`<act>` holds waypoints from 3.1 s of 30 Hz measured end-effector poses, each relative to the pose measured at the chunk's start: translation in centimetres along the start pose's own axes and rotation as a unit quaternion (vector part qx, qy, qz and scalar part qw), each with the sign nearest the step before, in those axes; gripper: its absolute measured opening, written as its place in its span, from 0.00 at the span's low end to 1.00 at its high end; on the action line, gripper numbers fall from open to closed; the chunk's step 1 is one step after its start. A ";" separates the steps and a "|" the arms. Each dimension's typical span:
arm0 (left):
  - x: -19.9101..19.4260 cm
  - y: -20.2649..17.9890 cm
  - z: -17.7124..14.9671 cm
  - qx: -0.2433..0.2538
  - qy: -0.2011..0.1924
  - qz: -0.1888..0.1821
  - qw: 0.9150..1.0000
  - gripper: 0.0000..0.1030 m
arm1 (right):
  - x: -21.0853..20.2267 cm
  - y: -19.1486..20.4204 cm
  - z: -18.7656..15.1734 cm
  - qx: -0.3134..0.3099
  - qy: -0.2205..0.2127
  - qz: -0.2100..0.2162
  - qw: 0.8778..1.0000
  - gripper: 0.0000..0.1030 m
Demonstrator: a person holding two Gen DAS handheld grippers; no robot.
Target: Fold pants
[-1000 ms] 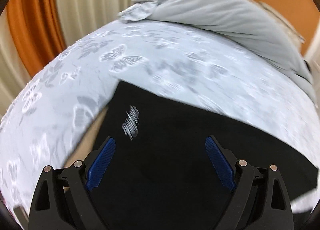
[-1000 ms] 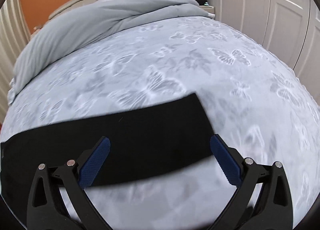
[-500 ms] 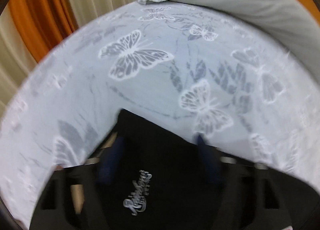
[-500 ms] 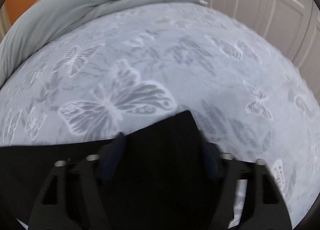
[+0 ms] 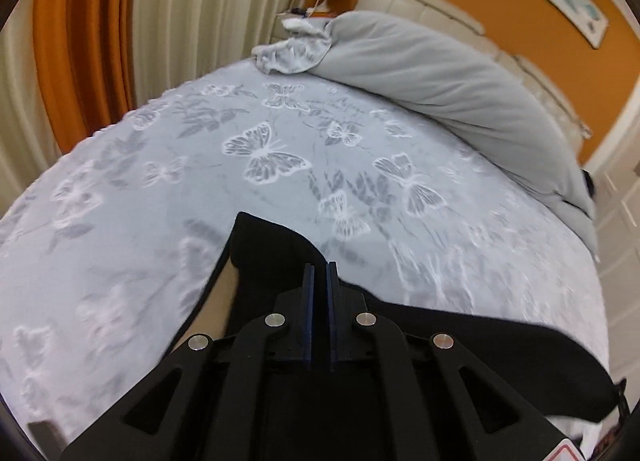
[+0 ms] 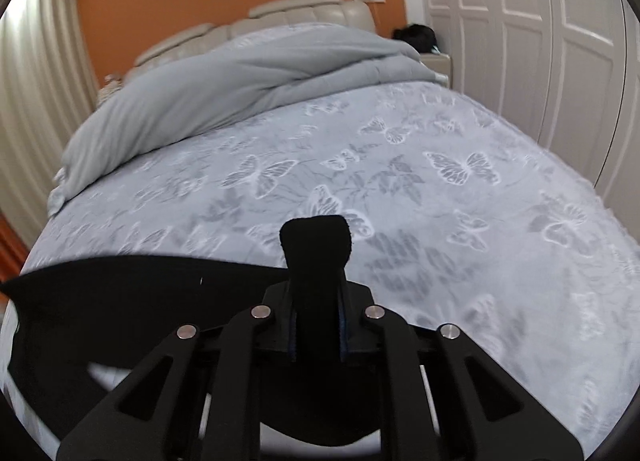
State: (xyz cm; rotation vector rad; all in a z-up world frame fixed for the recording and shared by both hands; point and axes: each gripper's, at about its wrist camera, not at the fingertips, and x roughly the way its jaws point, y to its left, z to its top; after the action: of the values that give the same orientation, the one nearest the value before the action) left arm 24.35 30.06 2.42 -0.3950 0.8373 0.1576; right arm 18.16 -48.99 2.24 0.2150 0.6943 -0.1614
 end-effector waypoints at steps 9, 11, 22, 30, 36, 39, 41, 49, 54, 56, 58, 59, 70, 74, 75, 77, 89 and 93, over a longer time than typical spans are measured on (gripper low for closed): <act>-6.4 6.3 -10.7 0.035 0.056 0.043 0.997 0.00 | -6.4 -2.8 -10.3 -0.021 0.062 -0.007 0.998 0.17; -6.2 7.1 -12.4 0.033 0.072 0.053 0.995 0.10 | -6.5 -3.1 -12.8 -0.017 0.087 -0.021 0.996 0.31; -2.7 7.5 -15.4 -0.200 0.113 -0.070 0.971 0.80 | -14.7 -1.7 -14.4 0.170 0.037 0.088 0.981 0.80; 1.0 8.3 -15.7 -0.260 0.118 -0.098 0.953 0.62 | -16.4 -1.1 -15.0 0.256 -0.048 0.000 0.966 0.77; 1.7 8.3 -15.6 -0.237 0.139 -0.079 0.958 0.22 | -18.0 1.6 -15.6 0.206 -0.032 0.060 0.976 0.78; 2.3 8.5 -15.6 -0.247 0.150 -0.087 0.953 0.14 | -12.7 2.8 -16.9 0.226 0.072 0.097 0.967 0.78; 2.7 8.5 -15.6 -0.256 0.152 -0.091 0.950 0.11 | -9.7 3.0 -16.7 0.237 0.107 0.088 0.962 0.78; -2.7 8.6 -13.4 -0.247 0.089 -0.192 0.945 0.02 | -10.8 2.9 -11.2 0.216 -0.028 0.132 0.967 0.05; -4.2 9.4 -14.0 -0.193 0.092 -0.127 0.969 0.02 | -9.6 -0.9 -14.1 0.205 0.051 0.053 0.976 0.05; -2.2 10.7 -15.1 -0.218 0.137 -0.117 0.959 0.02 | -6.3 -2.9 -16.5 0.235 0.133 0.019 0.963 0.05; -1.7 10.9 -15.6 -0.214 0.152 -0.105 0.959 0.03 | -5.2 -3.1 -17.3 0.234 0.161 0.021 0.959 0.06; -1.9 10.8 -15.5 -0.206 0.150 -0.102 0.962 0.03 | -5.3 -2.8 -17.1 0.228 0.159 0.022 0.960 0.09; -2.9 10.6 -16.5 -0.188 0.149 -0.050 0.970 0.04 | -7.5 -3.9 -15.1 0.248 0.085 0.029 0.965 0.04; -3.5 11.1 -16.5 -0.175 0.152 0.001 0.973 0.24 | -9.2 -4.6 -14.9 0.234 0.091 -0.020 0.968 0.16; -3.6 11.6 -16.5 -0.190 0.151 -0.004 0.970 0.26 | -8.8 -5.8 -15.6 0.259 0.115 -0.065 0.957 0.18; -4.6 12.4 -16.5 -0.219 0.144 -0.022 0.965 0.29 | -9.3 -7.5 -16.5 0.309 0.124 -0.095 0.938 0.18; -6.0 6.2 -15.0 -0.109 0.067 0.055 0.990 0.68 | -10.2 -0.3 -12.9 0.185 0.048 -0.091 0.977 0.56; -1.4 6.6 -17.0 -0.112 0.160 0.120 0.973 0.64 | -11.4 -3.2 -13.4 0.211 0.045 -0.124 0.968 0.56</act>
State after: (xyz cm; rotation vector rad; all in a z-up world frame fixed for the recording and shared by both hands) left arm 9.78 29.36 -8.65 -0.5396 1.1903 0.4234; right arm 0.59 -47.89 -0.85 0.5468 0.7711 -0.5448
